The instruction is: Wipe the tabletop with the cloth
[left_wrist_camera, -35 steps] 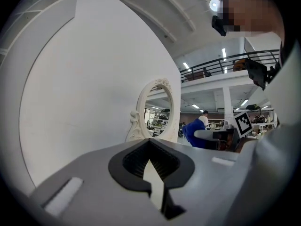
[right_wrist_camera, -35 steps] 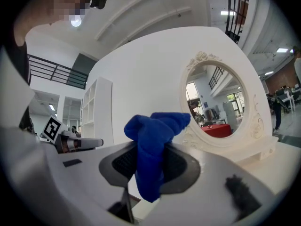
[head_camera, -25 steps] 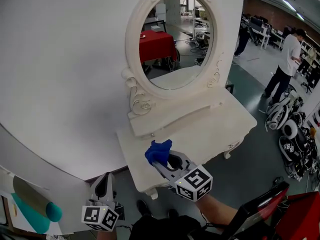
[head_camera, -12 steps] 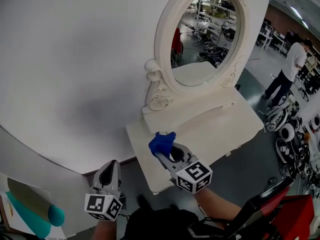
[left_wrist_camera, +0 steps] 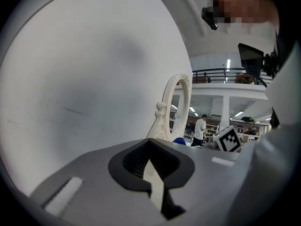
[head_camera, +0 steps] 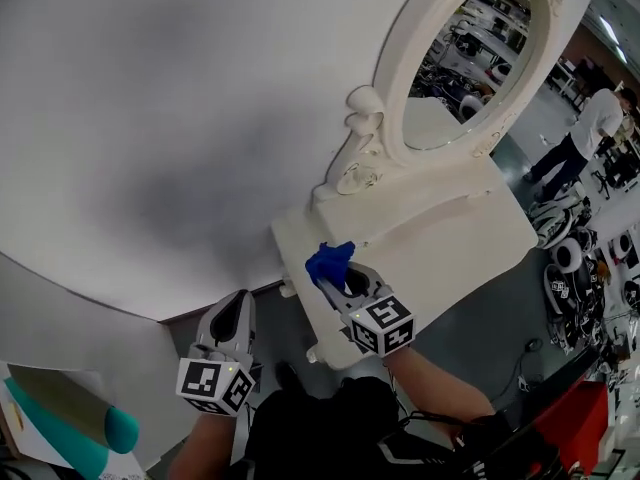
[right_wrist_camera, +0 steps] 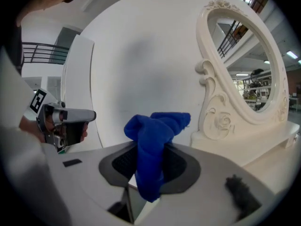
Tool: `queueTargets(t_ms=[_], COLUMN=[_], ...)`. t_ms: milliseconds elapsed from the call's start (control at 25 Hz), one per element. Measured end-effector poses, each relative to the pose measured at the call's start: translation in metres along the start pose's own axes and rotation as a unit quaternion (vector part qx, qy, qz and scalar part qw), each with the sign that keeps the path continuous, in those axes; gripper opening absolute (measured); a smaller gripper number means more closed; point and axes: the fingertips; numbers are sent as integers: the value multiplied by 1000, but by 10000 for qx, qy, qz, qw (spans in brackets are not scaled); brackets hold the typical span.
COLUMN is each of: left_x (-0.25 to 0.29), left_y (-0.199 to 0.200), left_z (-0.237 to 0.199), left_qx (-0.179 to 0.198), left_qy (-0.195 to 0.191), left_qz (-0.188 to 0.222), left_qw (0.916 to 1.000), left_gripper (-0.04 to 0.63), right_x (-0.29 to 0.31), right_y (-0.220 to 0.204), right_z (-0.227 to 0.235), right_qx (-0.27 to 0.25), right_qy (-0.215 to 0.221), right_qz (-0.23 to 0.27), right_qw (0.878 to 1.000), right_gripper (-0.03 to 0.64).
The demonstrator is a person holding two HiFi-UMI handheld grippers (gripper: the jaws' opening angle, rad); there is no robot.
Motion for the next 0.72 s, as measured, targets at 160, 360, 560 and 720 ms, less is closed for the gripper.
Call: queueTargets(t_ms=[160,360,560,720], left_x=[12,27,47,51], left_y=[-20,-39,-64,-78], left_z=[-16,-30,-54,-68], left_qx=[-75,-90,-149,-300], left_qy=[-44,-13,196,318], left_qz=[-214,-315,-527,-669], left_qw=[9997,9995,9983,9968], left_gripper=[6,8,8,8], right_x=[36,78,114,131], right_y=[-35,-78,-116,-137], right_z=[0,3,14,23], right_qx=[326,288,91,57], right_qy=[-28,-53,-164,-324], right_qz=[-443,-1040,-1522,-1864], right_qw=[9985,9941,9882,9819], right_gripper=[124,124,124,124])
Point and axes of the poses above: the fingertips, and each gripper's own axes: x forward along the fingers, z to its right, y out of its top, and after that the axes turned 6 degrees about -y, right-handed
